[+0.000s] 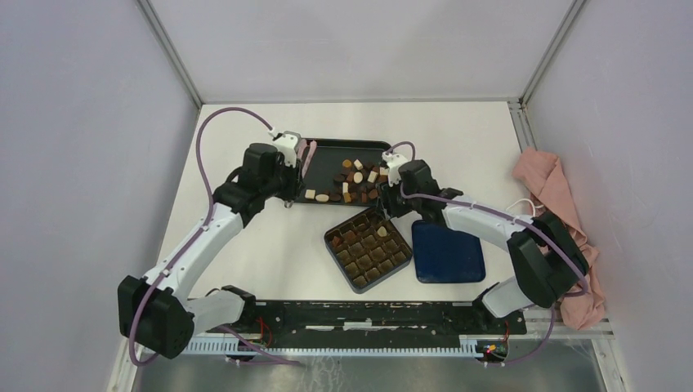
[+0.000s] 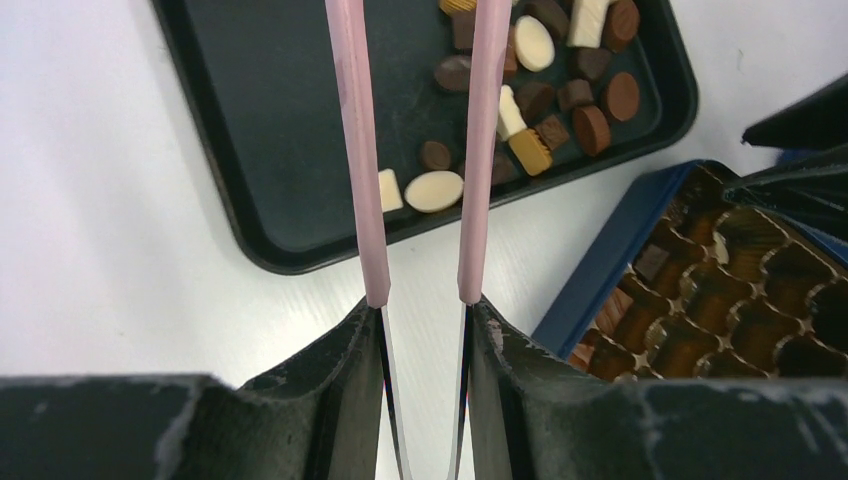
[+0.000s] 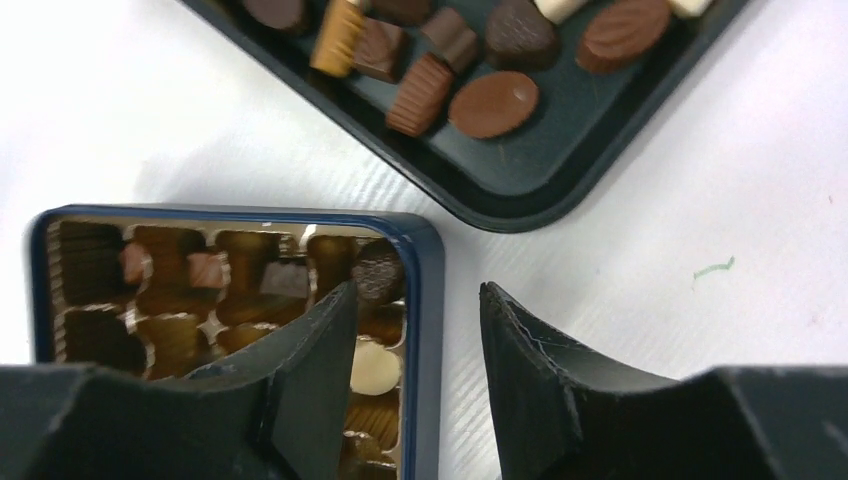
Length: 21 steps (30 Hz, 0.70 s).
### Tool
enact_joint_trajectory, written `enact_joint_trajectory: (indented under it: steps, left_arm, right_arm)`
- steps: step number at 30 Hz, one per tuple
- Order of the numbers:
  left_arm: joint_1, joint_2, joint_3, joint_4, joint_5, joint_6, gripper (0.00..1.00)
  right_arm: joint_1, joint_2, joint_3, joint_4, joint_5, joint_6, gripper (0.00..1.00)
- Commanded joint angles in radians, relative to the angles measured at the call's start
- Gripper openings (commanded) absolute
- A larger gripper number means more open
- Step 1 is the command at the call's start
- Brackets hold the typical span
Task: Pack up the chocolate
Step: Adjust the packing box at the center of the board, then pick up the fake chocolate from the plate.
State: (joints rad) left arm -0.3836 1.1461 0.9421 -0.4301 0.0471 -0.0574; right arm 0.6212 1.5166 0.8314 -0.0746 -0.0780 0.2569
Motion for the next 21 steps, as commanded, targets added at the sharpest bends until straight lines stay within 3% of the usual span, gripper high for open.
enact_joint_trajectory:
  steps: [1, 3, 5, 6, 10, 16, 21]
  left_arm:
    - [0.008, 0.042, 0.032, 0.040, 0.163, 0.028, 0.38]
    - [0.009, 0.082, 0.061, 0.019, 0.228, 0.000, 0.38]
    - [0.009, 0.130, 0.092, -0.003, 0.291, -0.034, 0.38]
    - [0.009, 0.154, 0.104, -0.014, 0.319, -0.056, 0.38]
    - [0.007, 0.251, 0.140, -0.050, 0.408, -0.126, 0.38]
    - [-0.001, 0.397, 0.257, -0.177, 0.321, -0.149, 0.38]
    - [-0.038, 0.511, 0.381, -0.288, 0.205, -0.122, 0.39]
  right_arm:
    - [-0.081, -0.089, 0.020, 0.102, -0.330, -0.115, 0.54]
    - [-0.157, -0.115, 0.019, 0.138, -0.638, -0.229, 0.56]
    - [-0.211, -0.140, 0.041, 0.106, -0.816, -0.367, 0.57]
    - [-0.224, -0.151, 0.068, 0.036, -0.837, -0.459, 0.63]
    - [-0.252, -0.147, 0.216, -0.190, -0.832, -0.714, 0.68]
    - [-0.328, -0.054, 0.312, -0.271, -0.966, -0.746, 0.73]
    - [-0.396, -0.053, 0.186, -0.256, -1.038, -0.772, 0.73]
